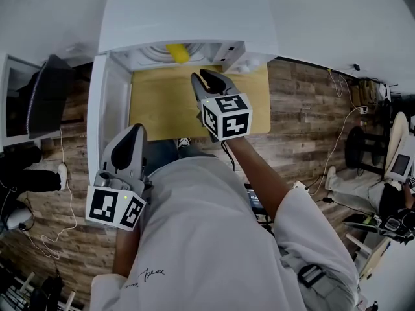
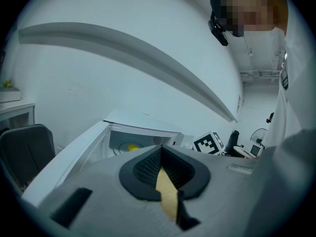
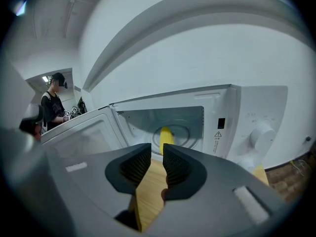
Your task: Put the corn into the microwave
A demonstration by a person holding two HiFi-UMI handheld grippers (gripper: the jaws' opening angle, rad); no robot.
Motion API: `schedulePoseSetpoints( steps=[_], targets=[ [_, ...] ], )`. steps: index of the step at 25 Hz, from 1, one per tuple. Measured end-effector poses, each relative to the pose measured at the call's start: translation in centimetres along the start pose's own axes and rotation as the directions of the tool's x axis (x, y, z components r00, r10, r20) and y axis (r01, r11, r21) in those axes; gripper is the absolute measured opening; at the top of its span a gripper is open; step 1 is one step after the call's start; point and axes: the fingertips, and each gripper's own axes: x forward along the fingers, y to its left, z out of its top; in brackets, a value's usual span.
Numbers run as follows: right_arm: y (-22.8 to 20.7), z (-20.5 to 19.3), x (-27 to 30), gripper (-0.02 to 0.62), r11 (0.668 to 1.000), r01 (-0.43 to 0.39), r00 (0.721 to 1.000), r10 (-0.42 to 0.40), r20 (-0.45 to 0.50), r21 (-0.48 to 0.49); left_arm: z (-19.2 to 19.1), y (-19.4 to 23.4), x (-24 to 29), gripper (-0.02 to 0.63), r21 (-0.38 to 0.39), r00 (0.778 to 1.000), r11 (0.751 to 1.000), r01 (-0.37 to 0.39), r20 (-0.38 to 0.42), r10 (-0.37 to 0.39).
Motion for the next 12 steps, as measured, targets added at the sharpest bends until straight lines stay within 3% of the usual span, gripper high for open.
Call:
schedulePoseSetpoints(
  steps=[12],
  targets=[
    [-0.2,0.2,-3.8,0.037,0.998,-0.019,1.0,0.018,0.02,0.061,-0.5,0.4,0.7,-0.008,0.0,0.999,0.999,-0.039,-0.019,0.039]
  ],
)
